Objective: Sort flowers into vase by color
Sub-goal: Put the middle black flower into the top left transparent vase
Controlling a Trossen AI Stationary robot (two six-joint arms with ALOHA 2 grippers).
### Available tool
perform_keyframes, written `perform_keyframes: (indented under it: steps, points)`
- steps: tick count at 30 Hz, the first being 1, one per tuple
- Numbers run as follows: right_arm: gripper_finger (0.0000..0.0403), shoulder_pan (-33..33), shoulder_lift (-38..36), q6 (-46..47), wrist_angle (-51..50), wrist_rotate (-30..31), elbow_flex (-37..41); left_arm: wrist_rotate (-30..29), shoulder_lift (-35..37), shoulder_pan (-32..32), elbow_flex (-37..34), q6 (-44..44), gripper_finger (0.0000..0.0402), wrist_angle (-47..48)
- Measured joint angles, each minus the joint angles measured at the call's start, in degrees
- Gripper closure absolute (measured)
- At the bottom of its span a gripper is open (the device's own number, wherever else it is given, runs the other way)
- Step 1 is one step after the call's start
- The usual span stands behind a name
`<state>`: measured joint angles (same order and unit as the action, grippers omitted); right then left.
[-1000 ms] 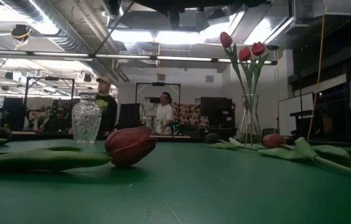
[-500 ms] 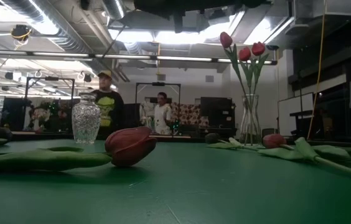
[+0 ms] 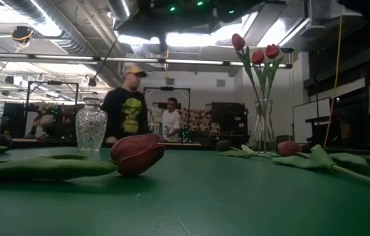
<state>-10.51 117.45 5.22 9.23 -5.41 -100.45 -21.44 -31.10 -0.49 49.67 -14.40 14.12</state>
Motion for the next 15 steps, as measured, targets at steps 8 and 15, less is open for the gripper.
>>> perform_keyframes:
  steps: [8,15]
  points:
    - [0.0397,-1.9,8.56,-2.71,-4.97,0.9,-11.97,0.09,5.08,0.04,0.0,1.45,0.0282,1.62]
    - [0.0397,-3.54,9.38,-4.22,-4.96,3.87,-13.35,0.08,6.28,0.04,0.04,1.44,0.0282,5.19]
